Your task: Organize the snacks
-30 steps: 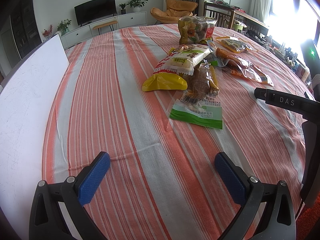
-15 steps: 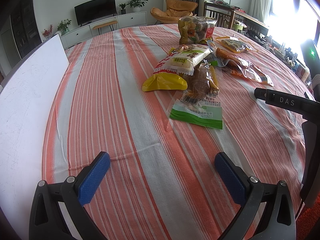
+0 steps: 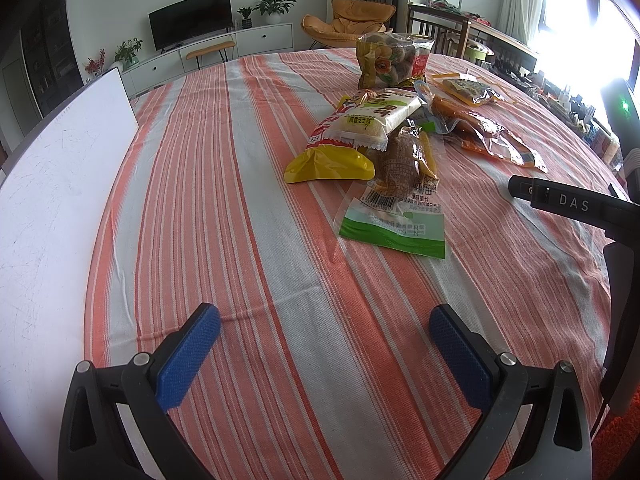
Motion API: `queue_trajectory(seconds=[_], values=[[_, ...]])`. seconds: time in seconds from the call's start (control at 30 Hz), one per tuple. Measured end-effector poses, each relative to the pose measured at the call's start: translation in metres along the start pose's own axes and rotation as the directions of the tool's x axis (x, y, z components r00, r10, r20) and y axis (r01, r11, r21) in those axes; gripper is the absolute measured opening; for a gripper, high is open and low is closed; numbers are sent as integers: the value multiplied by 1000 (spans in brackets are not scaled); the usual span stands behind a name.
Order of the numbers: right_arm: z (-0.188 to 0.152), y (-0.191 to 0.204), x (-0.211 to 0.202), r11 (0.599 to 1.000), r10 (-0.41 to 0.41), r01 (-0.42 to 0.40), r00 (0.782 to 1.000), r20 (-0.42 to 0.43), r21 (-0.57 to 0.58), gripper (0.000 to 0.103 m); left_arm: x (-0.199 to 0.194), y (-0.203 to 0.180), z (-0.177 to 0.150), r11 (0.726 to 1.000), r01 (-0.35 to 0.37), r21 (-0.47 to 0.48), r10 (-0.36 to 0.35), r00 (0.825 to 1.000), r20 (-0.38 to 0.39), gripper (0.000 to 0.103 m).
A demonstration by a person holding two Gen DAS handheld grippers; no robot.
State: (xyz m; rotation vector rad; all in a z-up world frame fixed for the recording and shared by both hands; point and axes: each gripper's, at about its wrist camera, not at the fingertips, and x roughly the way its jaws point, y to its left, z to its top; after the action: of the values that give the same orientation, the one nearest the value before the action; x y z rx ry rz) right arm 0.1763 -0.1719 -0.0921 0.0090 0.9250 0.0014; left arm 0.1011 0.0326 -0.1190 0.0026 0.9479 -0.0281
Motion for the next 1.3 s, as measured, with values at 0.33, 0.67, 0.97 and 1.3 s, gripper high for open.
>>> queue_trajectory(seconds=[0.33, 0.67, 0.97, 1.3], values=[[0, 0, 0, 1000, 0, 0, 1000, 0, 0, 95, 5, 0, 9, 1000, 8, 27, -8, 1000, -5, 103], [0, 0, 0, 1000, 0, 0, 1000, 0, 0, 95, 29, 15, 40, 997, -47, -62, 47, 999, -2, 103], [0, 0, 0, 1000, 0, 0, 1000, 0, 0, 95, 37, 19, 52, 996, -47, -75, 47, 999, -2, 103], [0, 0, 0, 1000, 0, 0, 1000, 0, 0, 95, 37, 19, 52, 996, -58, -74, 58, 998, -4, 103]])
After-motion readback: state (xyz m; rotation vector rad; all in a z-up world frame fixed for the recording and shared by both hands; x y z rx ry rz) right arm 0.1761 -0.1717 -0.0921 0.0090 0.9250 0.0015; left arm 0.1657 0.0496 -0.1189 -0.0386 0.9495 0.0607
